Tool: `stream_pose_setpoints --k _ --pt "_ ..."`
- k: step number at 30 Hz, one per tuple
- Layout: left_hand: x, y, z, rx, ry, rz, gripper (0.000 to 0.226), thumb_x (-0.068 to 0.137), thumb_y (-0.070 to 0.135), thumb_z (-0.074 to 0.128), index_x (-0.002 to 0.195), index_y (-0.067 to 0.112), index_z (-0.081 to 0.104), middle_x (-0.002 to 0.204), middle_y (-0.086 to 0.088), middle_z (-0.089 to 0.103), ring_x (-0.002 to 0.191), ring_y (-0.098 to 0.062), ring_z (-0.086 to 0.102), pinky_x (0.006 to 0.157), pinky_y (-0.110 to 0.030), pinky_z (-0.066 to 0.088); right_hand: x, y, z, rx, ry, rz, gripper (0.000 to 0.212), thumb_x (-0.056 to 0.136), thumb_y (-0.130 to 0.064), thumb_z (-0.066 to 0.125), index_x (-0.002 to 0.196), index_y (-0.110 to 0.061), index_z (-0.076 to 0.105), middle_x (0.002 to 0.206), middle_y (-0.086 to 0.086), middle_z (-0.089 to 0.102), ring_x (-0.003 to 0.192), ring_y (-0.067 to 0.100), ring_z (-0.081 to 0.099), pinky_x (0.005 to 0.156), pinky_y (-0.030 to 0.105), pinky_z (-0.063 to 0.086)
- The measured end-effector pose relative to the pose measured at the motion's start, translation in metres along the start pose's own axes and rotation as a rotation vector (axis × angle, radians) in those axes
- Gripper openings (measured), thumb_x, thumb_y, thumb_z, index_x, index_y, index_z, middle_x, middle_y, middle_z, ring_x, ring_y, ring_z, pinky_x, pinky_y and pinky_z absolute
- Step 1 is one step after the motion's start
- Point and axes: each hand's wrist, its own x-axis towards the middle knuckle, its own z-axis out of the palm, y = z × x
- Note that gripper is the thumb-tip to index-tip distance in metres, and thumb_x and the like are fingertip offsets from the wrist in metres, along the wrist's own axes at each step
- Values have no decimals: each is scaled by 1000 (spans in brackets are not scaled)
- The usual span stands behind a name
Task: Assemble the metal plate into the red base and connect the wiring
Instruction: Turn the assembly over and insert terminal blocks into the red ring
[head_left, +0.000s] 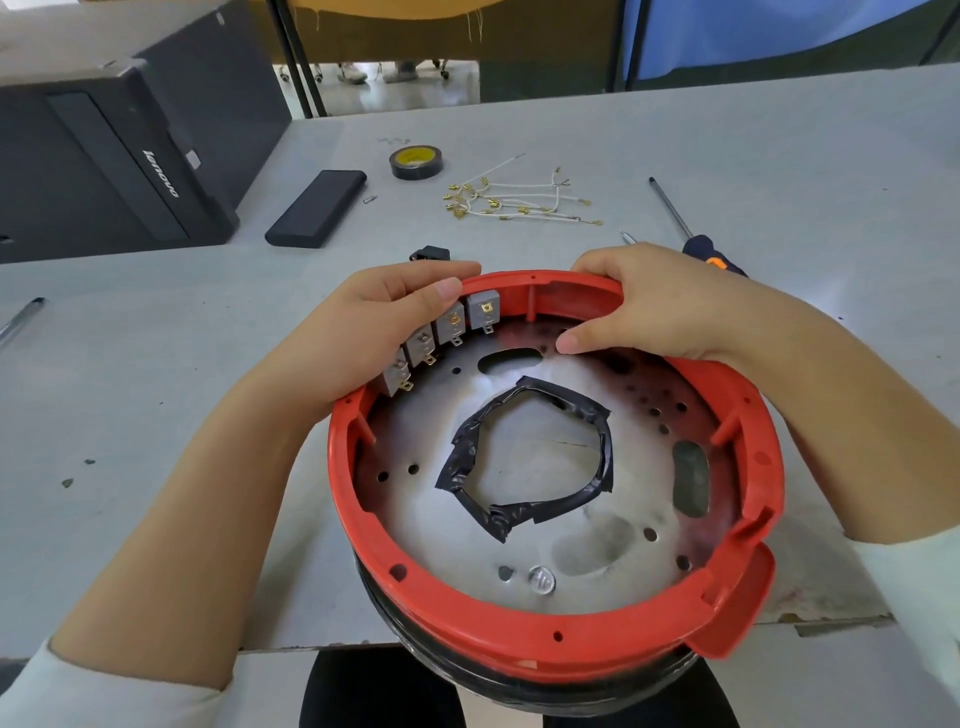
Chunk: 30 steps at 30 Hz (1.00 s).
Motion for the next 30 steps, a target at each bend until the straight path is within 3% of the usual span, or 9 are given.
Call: stream_pose_setpoints --k 4,7,10,13,16,18,23,30 --pt "0 -1 1 -121 -33 -37 23 98 26 54 111 35 70 106 12 74 102 -6 68 100 -33 48 1 -1 0 -41 14 -5 18 83 -29 70 78 -30 53 76 -8 57 66 7 53 56 26 37" --pt "5 1 -3 -132 -36 -19 23 99 27 52 113 31 70 110 13 73 106 -4 67 100 -31 46 3 0 -1 -66 9 -2 17 87 -25 67 80 -30 52 76 -10 55 65 3 50 54 23 33" --pt "23 -1 -15 -24 87 27 23 100 28 51 116 31 68 113 19 70 108 7 61 98 -20 42 6 1 -1 -70 -5 0 13 88 -25 65 88 -29 54 77 -10 55 67 2 50 55 21 34" --pt "48 -13 -25 183 243 10 26 100 20 51 119 35 62 117 25 62 107 9 57 82 -11 40 9 0 -2 -51 -20 -2 14 88 -24 66 86 -30 53 79 -9 57 68 5 52 57 21 37" --pt "69 -34 -22 378 126 -11 44 98 10 50 138 27 50 142 8 51 131 -12 46 103 -22 35 16 -1 -3 -43 -34 4 13 88 -24 66 86 -30 54 81 -6 59 69 8 53 60 22 39" --pt "77 -45 -17 441 45 41 47 97 7 51 141 23 47 146 3 47 136 -15 41 110 -23 28 21 -1 -4 -45 -36 12 15 87 -25 67 82 -30 54 80 -6 58 68 9 53 59 23 39" --pt "84 -58 -14 502 139 171 33 96 12 58 129 17 60 126 -4 60 120 -17 53 98 -17 31 30 0 -5 -67 -15 38 25 87 -26 68 71 -33 49 72 -9 54 63 6 50 54 24 33" --pt "75 -53 -19 309 297 118 20 92 11 62 107 23 68 108 2 69 100 -11 62 87 -20 46 43 -1 -6 -57 2 50 22 86 -26 69 74 -35 52 73 -12 55 64 3 50 55 21 33"
